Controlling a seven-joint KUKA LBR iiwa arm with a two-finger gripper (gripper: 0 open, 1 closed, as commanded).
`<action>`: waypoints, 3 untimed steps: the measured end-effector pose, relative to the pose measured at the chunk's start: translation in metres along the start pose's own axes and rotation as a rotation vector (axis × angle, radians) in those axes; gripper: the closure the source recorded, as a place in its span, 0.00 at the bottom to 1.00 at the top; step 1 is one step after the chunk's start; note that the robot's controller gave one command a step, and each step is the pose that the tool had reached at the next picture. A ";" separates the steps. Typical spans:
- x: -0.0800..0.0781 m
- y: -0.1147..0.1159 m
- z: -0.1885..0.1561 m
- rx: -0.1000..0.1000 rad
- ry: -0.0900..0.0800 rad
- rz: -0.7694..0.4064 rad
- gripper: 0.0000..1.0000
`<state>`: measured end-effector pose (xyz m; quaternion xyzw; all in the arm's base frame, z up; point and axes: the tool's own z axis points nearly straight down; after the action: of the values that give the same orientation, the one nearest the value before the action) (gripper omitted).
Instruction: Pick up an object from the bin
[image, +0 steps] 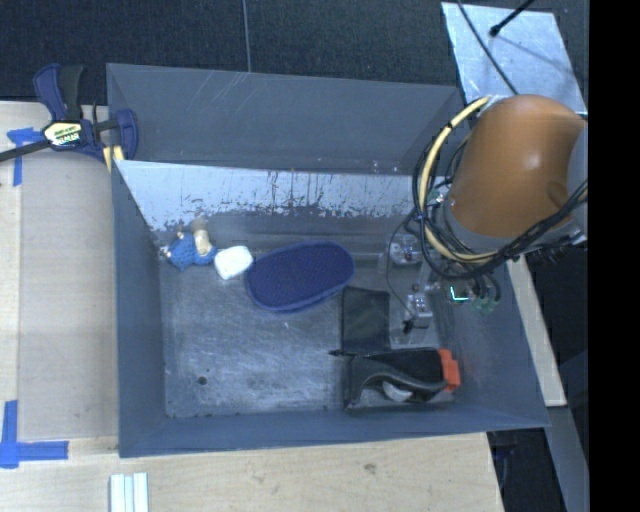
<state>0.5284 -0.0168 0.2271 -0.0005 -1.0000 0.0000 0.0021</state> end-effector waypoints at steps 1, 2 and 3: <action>0.030 -0.036 0.092 0.000 0.000 -0.436 0.00; 0.041 -0.031 0.150 0.005 -0.005 -0.597 0.00; 0.044 -0.030 0.152 0.000 0.003 -0.595 1.00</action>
Offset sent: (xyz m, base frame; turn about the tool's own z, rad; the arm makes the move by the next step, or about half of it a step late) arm -0.0292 -0.0347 -0.0898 -0.4382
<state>0.4837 -0.0471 0.0754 0.2925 -0.9563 -0.0005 0.0035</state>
